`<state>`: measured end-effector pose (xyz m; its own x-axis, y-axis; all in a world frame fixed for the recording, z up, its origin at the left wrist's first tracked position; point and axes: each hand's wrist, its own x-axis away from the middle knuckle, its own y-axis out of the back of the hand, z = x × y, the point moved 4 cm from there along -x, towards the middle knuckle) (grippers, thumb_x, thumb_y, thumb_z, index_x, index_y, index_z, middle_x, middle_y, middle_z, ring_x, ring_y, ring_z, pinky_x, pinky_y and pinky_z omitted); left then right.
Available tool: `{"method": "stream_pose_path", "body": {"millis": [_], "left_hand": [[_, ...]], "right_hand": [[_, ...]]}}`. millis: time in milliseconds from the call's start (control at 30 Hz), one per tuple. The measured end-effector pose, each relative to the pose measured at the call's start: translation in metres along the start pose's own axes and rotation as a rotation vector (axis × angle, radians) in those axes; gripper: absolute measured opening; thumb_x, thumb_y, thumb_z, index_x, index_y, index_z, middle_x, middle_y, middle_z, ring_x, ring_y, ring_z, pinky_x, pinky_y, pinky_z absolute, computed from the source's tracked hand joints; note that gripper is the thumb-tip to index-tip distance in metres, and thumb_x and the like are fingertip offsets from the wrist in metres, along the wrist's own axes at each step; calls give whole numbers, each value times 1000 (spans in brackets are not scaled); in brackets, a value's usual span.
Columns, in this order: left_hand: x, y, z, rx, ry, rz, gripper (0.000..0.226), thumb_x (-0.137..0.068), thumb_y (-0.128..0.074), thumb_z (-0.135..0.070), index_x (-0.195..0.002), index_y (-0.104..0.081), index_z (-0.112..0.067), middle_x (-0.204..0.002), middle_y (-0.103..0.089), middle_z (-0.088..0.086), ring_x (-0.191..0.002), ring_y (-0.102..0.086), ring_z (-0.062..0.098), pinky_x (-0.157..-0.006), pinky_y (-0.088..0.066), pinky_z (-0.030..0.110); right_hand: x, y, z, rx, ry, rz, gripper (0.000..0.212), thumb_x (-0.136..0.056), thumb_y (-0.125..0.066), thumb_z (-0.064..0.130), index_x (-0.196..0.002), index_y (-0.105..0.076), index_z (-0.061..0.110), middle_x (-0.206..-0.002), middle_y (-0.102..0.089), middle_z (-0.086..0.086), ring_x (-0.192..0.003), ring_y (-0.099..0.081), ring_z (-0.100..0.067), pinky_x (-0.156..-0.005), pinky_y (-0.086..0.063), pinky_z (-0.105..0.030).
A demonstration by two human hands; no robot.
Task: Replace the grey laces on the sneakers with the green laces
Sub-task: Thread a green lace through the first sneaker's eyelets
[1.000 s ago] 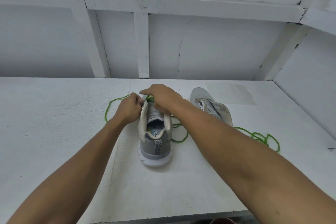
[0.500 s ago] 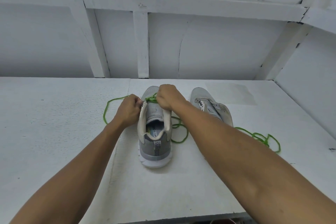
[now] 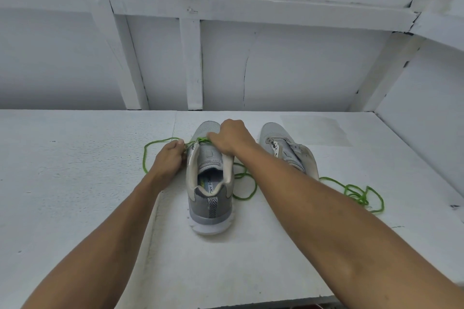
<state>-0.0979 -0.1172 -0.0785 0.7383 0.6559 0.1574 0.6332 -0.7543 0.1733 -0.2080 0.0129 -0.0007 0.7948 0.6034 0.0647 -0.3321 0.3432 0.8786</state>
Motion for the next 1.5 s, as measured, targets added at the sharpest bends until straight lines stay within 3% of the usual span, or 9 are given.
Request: {"method": "stream_pose_path", "body": {"millis": [233,367,500,567,667,933,1067,1300,1500], "left_hand": [[-7,6,-1,726,228,-80,26,-105,-33,-15,-81,-41,-13,-74,-45,3,-55,-35,9,-42,-30,19],[-12,15,-10,811,267,-102,26,-106,-31,-18,-81,-40,-14,-76,-47,4,-55,-35,9,-39,-30,18],[-11,17,-17,305,219,-127,19,-100,-43,-24,-87,-48,-13,-79,-57,4,-55,-38,13,-44,-30,24],[-9,23,-18,-137,146,-155,16,-90,-54,-30,-87,-50,-15,-78,-52,4,-61,-42,19,-55,-35,29],[-1,28,-25,-591,32,-208,29,-90,-61,-36,-116,-56,-23,-119,-45,14,-85,-58,28,-83,-48,36],[7,5,-51,-746,-299,42,26,-93,-59,-40,-118,-64,-36,-116,-43,2,-104,-45,13,-91,-38,30],[3,4,-49,-783,-350,107,15,-93,-59,-39,-97,-67,-27,-108,-48,3,-101,-46,15,-85,-37,30],[3,-3,-40,-488,-223,27,22,-96,-53,-28,-88,-64,-11,-101,-67,-3,-93,-58,18,-76,-41,31],[7,-11,-29,85,29,-73,23,-95,-37,-7,-76,-49,-5,-51,-53,-7,-49,-37,13,-43,-29,22]], "right_hand": [[-4,-4,-1,-12,20,-61,30,-90,-65,34,-102,-62,7,-115,-59,-13,-108,-56,-32,-77,-44,-31],[-2,0,-4,69,31,-113,38,-89,-63,34,-120,-53,13,-123,-50,-10,-116,-45,-32,-89,-41,-38],[3,6,-7,-28,-132,-71,56,-84,-67,32,-129,-44,8,-125,-47,-13,-112,-52,-32,-83,-45,-37],[5,3,-8,-172,-237,72,28,-80,-66,21,-102,-56,6,-103,-59,-13,-87,-62,-28,-71,-52,-32],[10,0,-7,-294,-279,246,11,-85,-58,12,-75,-54,6,-91,-64,-17,-83,-66,-32,-81,-57,-40],[18,3,-19,-457,-303,168,8,-85,-54,14,-80,-52,8,-96,-63,-16,-90,-67,-32,-80,-59,-43],[25,4,-22,-565,-314,139,9,-85,-58,17,-85,-55,9,-91,-62,-11,-74,-62,-22,-55,-55,-26],[35,-8,-35,-505,-314,11,31,-91,-48,15,-62,-37,15,-65,-42,-2,-64,-42,-22,-47,-27,-27],[40,-6,-37,-470,-370,3,30,-89,-46,7,-61,-36,13,-70,-46,-7,-57,-39,-20,-43,-23,-24]]}}
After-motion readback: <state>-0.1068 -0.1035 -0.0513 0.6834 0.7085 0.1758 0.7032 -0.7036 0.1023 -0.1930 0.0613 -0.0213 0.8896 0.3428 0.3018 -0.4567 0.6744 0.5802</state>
